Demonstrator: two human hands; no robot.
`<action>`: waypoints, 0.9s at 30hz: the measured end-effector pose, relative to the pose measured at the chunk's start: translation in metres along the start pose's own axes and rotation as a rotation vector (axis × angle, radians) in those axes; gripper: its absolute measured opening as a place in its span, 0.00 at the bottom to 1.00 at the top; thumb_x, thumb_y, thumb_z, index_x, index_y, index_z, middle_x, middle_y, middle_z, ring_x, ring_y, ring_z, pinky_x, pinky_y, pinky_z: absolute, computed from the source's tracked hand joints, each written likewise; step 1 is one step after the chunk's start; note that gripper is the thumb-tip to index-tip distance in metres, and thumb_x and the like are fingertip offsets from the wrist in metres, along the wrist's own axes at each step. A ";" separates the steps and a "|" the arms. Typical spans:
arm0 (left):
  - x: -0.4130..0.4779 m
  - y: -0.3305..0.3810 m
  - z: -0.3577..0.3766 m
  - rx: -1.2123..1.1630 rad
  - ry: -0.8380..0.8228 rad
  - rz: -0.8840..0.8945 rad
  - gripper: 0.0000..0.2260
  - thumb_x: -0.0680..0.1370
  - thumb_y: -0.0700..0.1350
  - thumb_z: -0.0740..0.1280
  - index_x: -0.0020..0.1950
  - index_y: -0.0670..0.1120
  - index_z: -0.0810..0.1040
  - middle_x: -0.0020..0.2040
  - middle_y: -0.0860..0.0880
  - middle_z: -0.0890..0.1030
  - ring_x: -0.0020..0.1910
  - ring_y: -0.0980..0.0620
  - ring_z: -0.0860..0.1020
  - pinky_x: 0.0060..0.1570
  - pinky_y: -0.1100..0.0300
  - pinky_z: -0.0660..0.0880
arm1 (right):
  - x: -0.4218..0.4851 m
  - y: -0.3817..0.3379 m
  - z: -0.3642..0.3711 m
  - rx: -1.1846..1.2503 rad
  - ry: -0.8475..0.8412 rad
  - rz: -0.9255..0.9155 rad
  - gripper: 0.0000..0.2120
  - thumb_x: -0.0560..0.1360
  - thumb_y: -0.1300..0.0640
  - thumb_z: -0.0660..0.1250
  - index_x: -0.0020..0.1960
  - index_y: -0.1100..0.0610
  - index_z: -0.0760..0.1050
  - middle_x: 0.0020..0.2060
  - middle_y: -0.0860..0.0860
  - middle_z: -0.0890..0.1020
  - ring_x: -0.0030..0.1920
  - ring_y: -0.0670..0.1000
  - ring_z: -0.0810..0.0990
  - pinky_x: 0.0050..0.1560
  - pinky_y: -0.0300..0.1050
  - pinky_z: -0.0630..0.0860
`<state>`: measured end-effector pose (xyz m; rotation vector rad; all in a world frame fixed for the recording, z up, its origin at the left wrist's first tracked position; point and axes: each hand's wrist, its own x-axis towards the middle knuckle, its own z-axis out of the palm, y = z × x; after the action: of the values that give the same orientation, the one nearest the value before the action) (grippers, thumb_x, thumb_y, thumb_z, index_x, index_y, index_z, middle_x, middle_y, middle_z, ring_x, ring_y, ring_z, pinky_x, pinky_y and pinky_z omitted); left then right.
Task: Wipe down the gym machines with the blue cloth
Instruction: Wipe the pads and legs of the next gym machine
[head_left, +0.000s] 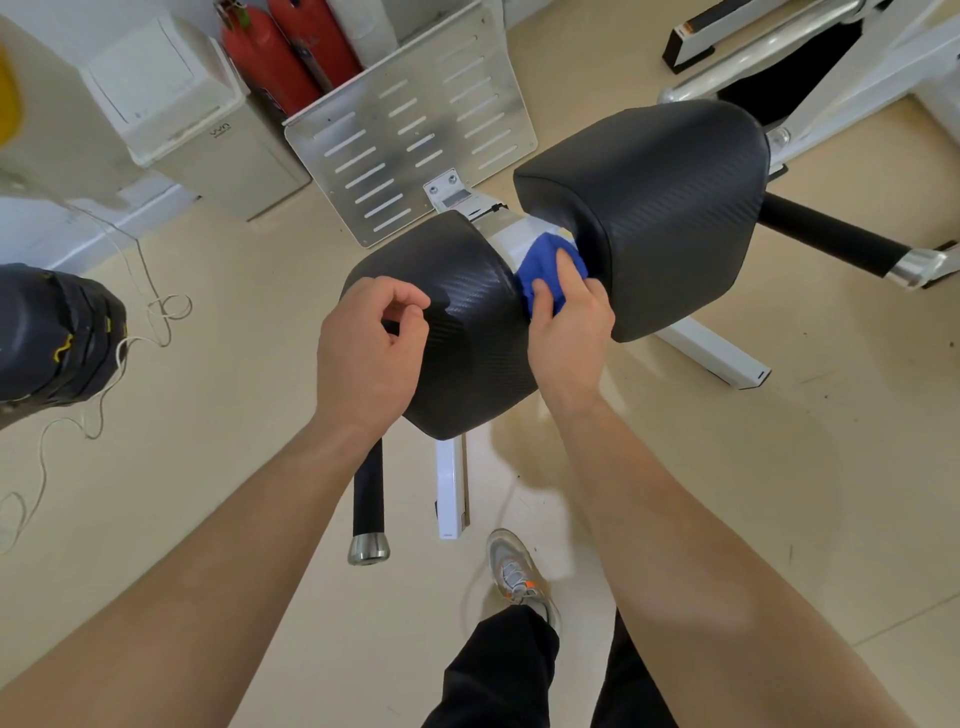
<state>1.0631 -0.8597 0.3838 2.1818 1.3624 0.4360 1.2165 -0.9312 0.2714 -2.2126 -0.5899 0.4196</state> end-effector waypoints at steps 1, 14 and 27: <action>0.000 -0.002 0.000 0.004 0.002 -0.008 0.08 0.80 0.44 0.64 0.48 0.58 0.76 0.48 0.59 0.78 0.48 0.71 0.74 0.43 0.83 0.66 | 0.001 0.001 0.002 0.005 -0.003 -0.002 0.22 0.83 0.50 0.61 0.75 0.52 0.67 0.54 0.55 0.76 0.48 0.49 0.73 0.49 0.40 0.70; -0.002 -0.008 -0.004 0.003 -0.005 -0.003 0.07 0.80 0.43 0.65 0.48 0.56 0.77 0.49 0.57 0.79 0.45 0.65 0.76 0.41 0.80 0.68 | -0.015 0.017 -0.001 0.066 0.068 0.002 0.21 0.82 0.50 0.62 0.73 0.52 0.70 0.50 0.51 0.75 0.47 0.45 0.71 0.45 0.23 0.64; -0.003 -0.018 -0.004 0.002 -0.003 -0.026 0.08 0.80 0.44 0.65 0.48 0.59 0.75 0.48 0.59 0.78 0.46 0.64 0.76 0.43 0.76 0.67 | -0.013 0.020 -0.005 0.087 0.057 0.032 0.20 0.82 0.50 0.62 0.73 0.51 0.70 0.49 0.47 0.74 0.47 0.45 0.73 0.45 0.22 0.65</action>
<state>1.0469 -0.8551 0.3767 2.1635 1.3884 0.4208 1.2131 -0.9526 0.2606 -2.1459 -0.4980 0.3904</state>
